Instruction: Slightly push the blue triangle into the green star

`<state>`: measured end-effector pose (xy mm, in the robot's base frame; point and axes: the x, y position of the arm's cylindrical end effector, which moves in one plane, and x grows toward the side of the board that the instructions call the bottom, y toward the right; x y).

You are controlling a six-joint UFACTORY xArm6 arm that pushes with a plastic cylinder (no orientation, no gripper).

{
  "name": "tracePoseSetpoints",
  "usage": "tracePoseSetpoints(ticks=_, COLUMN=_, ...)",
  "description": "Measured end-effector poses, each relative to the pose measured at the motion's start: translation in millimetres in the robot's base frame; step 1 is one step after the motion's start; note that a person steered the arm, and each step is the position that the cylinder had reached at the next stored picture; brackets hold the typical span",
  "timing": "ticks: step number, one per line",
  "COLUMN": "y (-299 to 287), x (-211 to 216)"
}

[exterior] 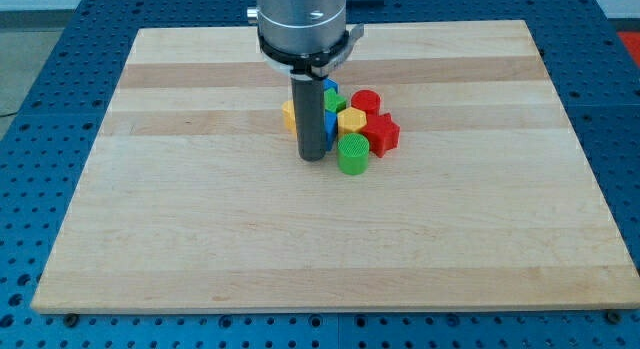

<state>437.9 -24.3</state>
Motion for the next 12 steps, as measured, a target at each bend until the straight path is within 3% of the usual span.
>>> tracePoseSetpoints(ticks=3, y=-1, x=-5)
tracePoseSetpoints(ticks=5, y=-73, x=-5)
tracePoseSetpoints(ticks=6, y=-118, x=-49)
tracePoseSetpoints(ticks=7, y=-103, x=-138)
tracePoseSetpoints(ticks=8, y=-44, x=-204)
tracePoseSetpoints(ticks=9, y=18, x=-207)
tracePoseSetpoints(ticks=11, y=10, x=-203)
tracePoseSetpoints(ticks=12, y=13, x=-177)
